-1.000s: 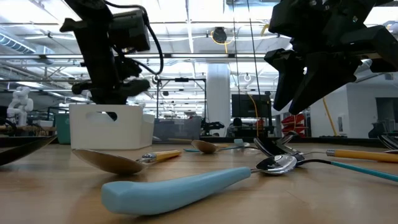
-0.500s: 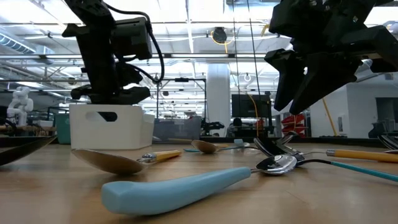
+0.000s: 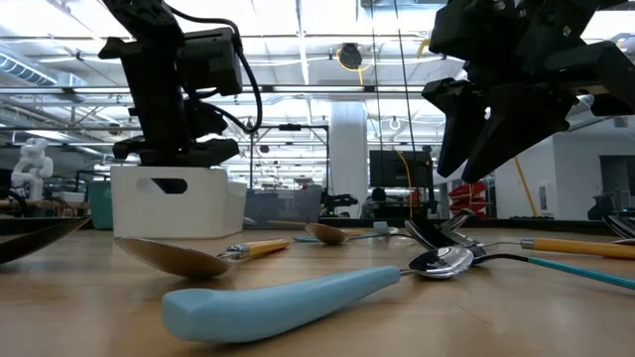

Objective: Sort silverware by color (type)
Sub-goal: Put the bottom left orange spoon into the black bin

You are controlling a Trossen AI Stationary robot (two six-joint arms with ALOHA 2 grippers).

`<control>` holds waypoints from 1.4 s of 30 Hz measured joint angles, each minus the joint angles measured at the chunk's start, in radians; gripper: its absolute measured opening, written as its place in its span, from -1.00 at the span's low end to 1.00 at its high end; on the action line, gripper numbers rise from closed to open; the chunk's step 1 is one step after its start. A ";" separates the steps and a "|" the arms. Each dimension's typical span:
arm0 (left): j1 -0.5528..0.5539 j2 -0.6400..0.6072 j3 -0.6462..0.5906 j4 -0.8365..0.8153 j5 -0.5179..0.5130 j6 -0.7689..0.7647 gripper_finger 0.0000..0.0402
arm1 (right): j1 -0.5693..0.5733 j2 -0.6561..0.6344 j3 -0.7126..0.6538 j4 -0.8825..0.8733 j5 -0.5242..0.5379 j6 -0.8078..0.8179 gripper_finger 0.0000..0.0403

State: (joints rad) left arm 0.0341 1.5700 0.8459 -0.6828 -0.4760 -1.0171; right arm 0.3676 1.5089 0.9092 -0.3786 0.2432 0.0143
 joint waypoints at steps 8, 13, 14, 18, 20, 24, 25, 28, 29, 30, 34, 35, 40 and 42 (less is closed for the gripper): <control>0.000 0.003 0.080 -0.071 -0.025 0.140 -0.44 | 0.000 0.000 0.000 0.000 0.000 0.000 -0.24; -0.011 0.003 0.200 -0.222 -0.082 0.188 -0.44 | 0.000 0.000 0.000 0.000 0.000 0.008 -0.24; -0.015 0.003 0.223 -0.250 -0.098 0.196 -0.44 | 0.000 0.000 0.000 0.000 0.000 0.012 -0.24; -0.054 0.002 0.287 -0.278 -0.144 0.235 -0.44 | 0.000 0.000 0.000 -0.010 -0.002 0.029 -0.24; -0.083 0.002 0.304 -0.278 -0.157 0.240 -0.44 | 0.000 0.000 0.000 -0.022 -0.004 0.045 -0.24; -0.165 0.002 0.308 -0.234 -0.162 0.248 -0.44 | 0.000 0.000 0.000 -0.049 -0.004 0.083 -0.24; -0.189 0.002 0.308 -0.223 -0.162 0.248 -0.44 | 0.000 0.000 0.000 -0.054 -0.004 0.093 -0.24; -0.264 0.002 0.308 -0.178 -0.180 0.257 -0.44 | 0.000 0.000 0.000 -0.059 -0.004 0.115 -0.24; -0.288 0.002 0.308 -0.160 -0.195 0.260 -0.44 | 0.000 0.000 0.000 -0.060 -0.004 0.119 -0.24; -0.313 0.002 0.308 -0.144 -0.212 0.264 -0.44 | 0.000 0.000 0.000 -0.059 -0.004 0.124 -0.24; -0.389 0.002 0.308 -0.067 -0.233 0.267 -0.44 | 0.001 0.000 0.000 -0.051 -0.004 0.131 -0.24; -0.404 0.002 0.308 -0.051 -0.234 0.267 -0.44 | 0.001 0.000 0.000 -0.047 -0.004 0.131 -0.24; -0.460 0.002 0.308 0.026 -0.235 0.266 -0.44 | 0.001 0.000 0.000 -0.025 -0.004 0.129 -0.24; -0.476 0.002 0.308 0.050 -0.235 0.263 -0.44 | 0.001 0.000 0.000 -0.016 -0.004 0.126 -0.24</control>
State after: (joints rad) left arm -0.4420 1.5715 1.1538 -0.6326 -0.7109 -0.7540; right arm 0.3683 1.5089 0.9092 -0.3941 0.2394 0.1403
